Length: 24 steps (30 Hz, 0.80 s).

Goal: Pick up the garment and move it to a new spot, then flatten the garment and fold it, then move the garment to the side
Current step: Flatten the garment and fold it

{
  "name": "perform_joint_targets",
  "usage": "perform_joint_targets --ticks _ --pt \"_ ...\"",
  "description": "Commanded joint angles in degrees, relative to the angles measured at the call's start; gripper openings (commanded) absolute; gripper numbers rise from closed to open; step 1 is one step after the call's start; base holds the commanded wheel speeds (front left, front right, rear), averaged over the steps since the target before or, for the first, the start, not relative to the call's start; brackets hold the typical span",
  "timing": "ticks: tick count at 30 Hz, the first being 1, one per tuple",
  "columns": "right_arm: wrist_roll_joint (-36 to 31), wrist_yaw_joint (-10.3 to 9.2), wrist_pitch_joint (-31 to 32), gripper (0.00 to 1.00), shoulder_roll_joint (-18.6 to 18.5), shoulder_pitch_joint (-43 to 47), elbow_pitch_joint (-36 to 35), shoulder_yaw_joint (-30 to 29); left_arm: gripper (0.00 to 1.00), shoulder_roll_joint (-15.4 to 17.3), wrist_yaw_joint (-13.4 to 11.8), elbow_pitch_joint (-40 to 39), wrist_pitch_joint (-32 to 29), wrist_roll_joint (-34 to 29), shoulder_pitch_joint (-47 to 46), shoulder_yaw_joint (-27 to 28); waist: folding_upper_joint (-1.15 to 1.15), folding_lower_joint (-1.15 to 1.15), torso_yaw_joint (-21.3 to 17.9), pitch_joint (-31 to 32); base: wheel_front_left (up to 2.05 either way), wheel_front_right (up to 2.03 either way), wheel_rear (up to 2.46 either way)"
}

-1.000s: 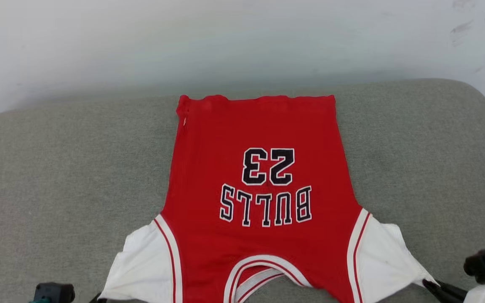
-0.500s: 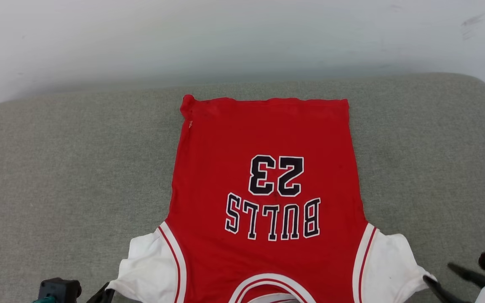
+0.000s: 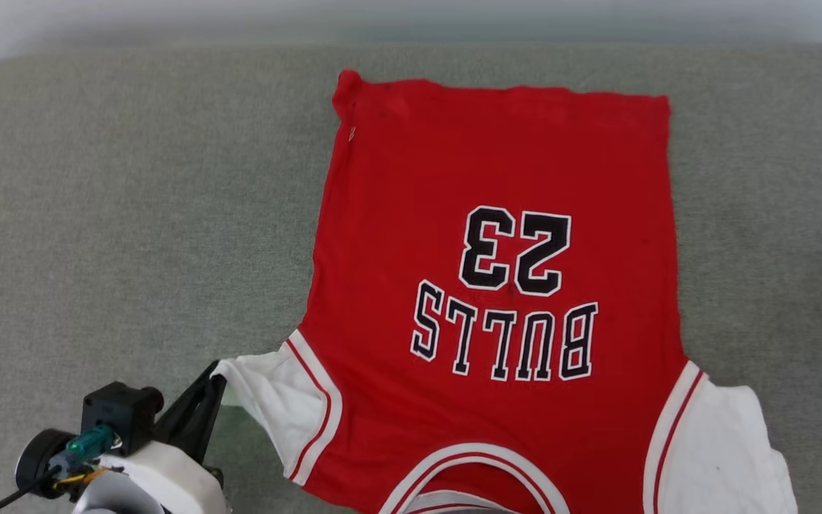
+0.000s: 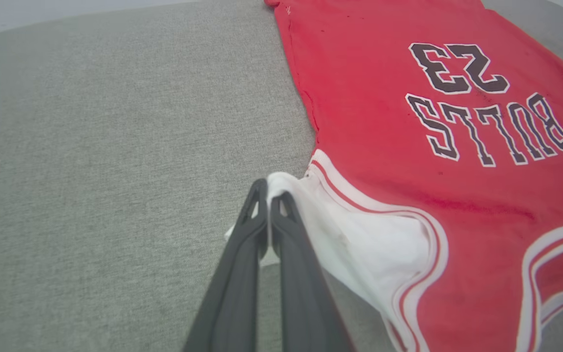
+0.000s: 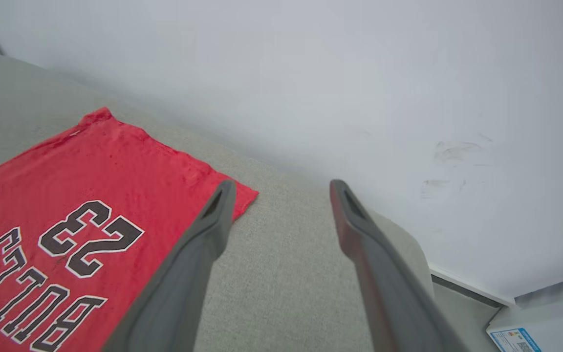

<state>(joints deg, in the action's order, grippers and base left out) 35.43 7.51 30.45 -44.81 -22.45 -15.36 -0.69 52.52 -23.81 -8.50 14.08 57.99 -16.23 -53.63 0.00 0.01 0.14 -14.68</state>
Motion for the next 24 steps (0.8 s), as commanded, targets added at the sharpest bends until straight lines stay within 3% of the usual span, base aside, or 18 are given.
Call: perform_joint_targets --ticks 1,10,14,20,24 --pt "0.58 -0.04 3.39 1.0 -0.1 -5.05 1.74 0.72 0.0 -0.1 -0.55 -0.56 0.2 -1.23 -1.58 0.21 0.0 -0.01 3.21 -4.79 0.0 0.0 0.0" --pt "0.54 -0.04 32.08 1.0 1.41 -27.82 15.83 7.72 0.0 -1.63 -1.32 -3.85 -0.13 -5.84 -6.98 0.26 0.0 -0.01 8.45 -13.21 0.0 0.0 0.0" --pt "-0.64 -0.05 42.05 1.0 2.77 -35.11 21.35 9.48 0.0 -2.52 -1.69 -5.11 -0.11 -7.41 -8.9 0.22 0.0 -0.01 10.26 -16.12 0.0 0.0 0.0" --pt "-4.05 -0.04 49.77 1.0 5.82 -40.75 27.47 8.99 0.0 -3.61 -2.95 -6.74 -0.1 -9.58 -10.96 0.34 0.0 -0.01 12.91 -19.99 0.0 0.0 0.0" --pt "-6.17 -0.04 50.58 1.0 7.83 -40.36 29.87 7.52 0.0 -4.05 -3.51 -7.94 -0.48 -10.81 -12.41 0.28 0.0 -0.01 14.37 -22.27 0.0 0.0 0.0"
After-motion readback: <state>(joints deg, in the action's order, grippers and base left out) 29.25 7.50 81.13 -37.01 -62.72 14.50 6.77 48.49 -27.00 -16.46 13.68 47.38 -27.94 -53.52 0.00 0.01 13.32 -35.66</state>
